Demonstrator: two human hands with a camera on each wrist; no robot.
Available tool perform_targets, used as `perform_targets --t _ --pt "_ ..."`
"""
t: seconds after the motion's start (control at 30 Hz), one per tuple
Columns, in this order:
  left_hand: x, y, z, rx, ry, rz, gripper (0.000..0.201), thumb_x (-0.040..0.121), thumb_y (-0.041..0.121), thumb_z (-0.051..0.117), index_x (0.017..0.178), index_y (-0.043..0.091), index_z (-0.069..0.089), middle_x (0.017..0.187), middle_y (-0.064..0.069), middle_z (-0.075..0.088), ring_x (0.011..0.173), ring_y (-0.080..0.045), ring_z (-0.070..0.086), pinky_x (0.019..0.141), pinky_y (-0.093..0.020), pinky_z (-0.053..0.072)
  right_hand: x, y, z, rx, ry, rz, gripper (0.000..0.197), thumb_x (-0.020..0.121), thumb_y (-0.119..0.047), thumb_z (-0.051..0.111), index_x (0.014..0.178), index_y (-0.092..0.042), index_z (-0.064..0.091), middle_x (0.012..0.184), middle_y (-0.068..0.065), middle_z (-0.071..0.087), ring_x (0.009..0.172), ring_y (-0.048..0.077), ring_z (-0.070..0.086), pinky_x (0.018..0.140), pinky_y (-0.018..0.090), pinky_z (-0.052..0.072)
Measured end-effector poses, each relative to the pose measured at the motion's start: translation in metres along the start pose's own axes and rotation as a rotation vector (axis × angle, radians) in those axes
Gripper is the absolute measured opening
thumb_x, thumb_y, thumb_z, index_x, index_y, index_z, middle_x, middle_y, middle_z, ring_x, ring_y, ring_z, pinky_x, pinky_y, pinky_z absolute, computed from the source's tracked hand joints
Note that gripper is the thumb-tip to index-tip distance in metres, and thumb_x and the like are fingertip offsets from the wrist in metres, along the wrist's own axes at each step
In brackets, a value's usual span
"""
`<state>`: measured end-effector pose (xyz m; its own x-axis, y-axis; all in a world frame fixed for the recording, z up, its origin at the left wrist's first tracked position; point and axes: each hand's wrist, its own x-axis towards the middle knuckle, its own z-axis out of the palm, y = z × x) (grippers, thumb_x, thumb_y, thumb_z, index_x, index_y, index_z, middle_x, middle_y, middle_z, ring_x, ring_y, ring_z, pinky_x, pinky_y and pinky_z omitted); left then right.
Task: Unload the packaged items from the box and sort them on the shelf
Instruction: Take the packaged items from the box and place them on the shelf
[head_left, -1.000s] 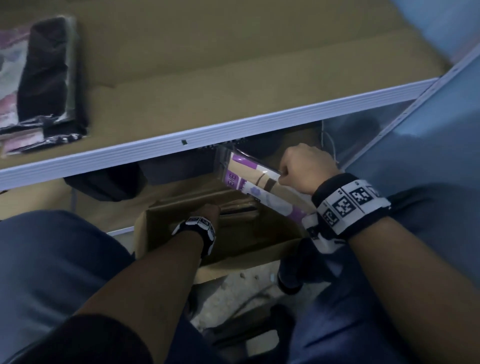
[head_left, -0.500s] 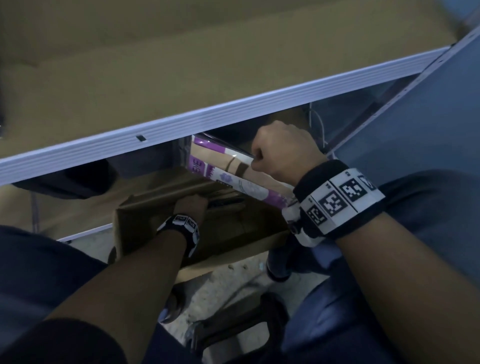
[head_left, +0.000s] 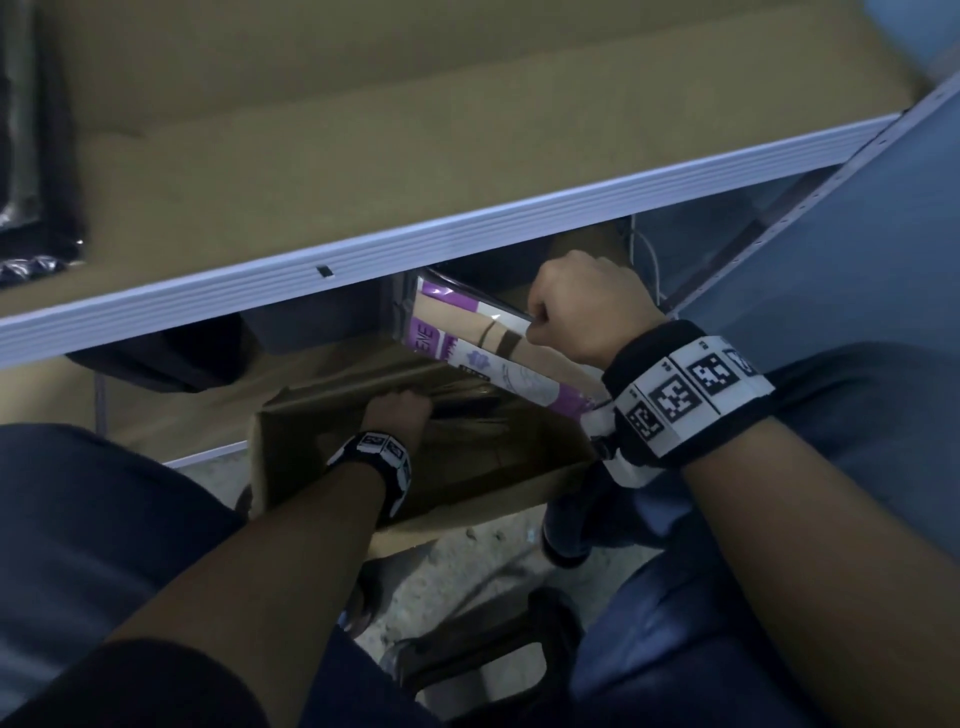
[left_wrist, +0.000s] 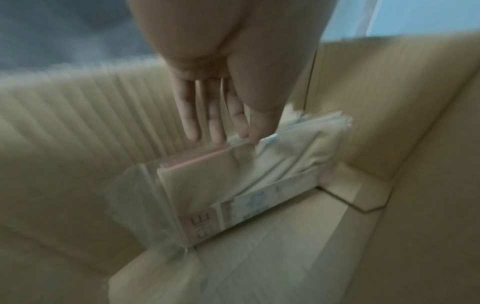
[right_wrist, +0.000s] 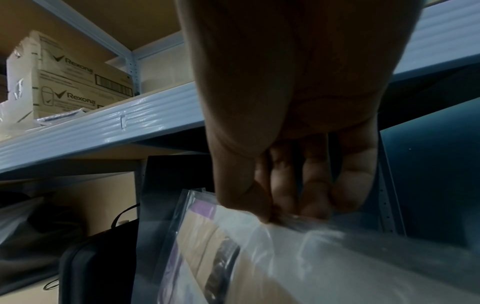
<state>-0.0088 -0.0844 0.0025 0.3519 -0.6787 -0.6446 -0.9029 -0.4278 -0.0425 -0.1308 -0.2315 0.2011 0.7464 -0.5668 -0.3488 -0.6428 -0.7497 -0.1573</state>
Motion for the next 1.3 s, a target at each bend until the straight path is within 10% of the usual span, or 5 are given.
perform_targets --t 0.37,1.0,1.3 --pt "-0.070 0.001 -0.049 -0.200 0.136 0.064 0.025 0.088 0.018 0.053 0.109 0.020 0.066 0.118 -0.009 0.064 0.109 -0.030 0.060 0.091 -0.034 0.048 -0.054 0.003 -0.016 -0.114 0.058 0.014 0.009 0.081 -0.030 0.066 0.085 -0.022 0.069 0.096 0.003 0.063 0.085 0.025 0.061 0.075 0.035 0.049" --pt "-0.196 -0.046 -0.161 -0.632 0.744 0.219 0.009 0.078 0.011 0.068 0.086 0.013 0.070 0.078 0.003 0.066 0.072 -0.010 0.058 0.063 -0.014 0.040 -0.138 -0.003 -0.148 0.017 0.496 -0.094 0.033 0.068 -0.019 0.059 0.046 -0.009 0.036 0.044 0.002 0.035 0.045 0.017 0.032 0.045 0.027 0.030" --pt "-0.262 -0.123 -0.208 -0.956 1.059 0.121 0.006 0.081 0.008 0.068 0.083 0.014 0.068 0.069 0.006 0.065 0.057 0.002 0.058 0.056 -0.009 0.045 -0.118 -0.045 -0.204 0.377 0.752 -0.225 0.016 0.081 -0.017 0.066 0.072 -0.005 0.073 0.067 0.011 0.069 0.062 0.015 0.059 0.061 0.026 0.045"
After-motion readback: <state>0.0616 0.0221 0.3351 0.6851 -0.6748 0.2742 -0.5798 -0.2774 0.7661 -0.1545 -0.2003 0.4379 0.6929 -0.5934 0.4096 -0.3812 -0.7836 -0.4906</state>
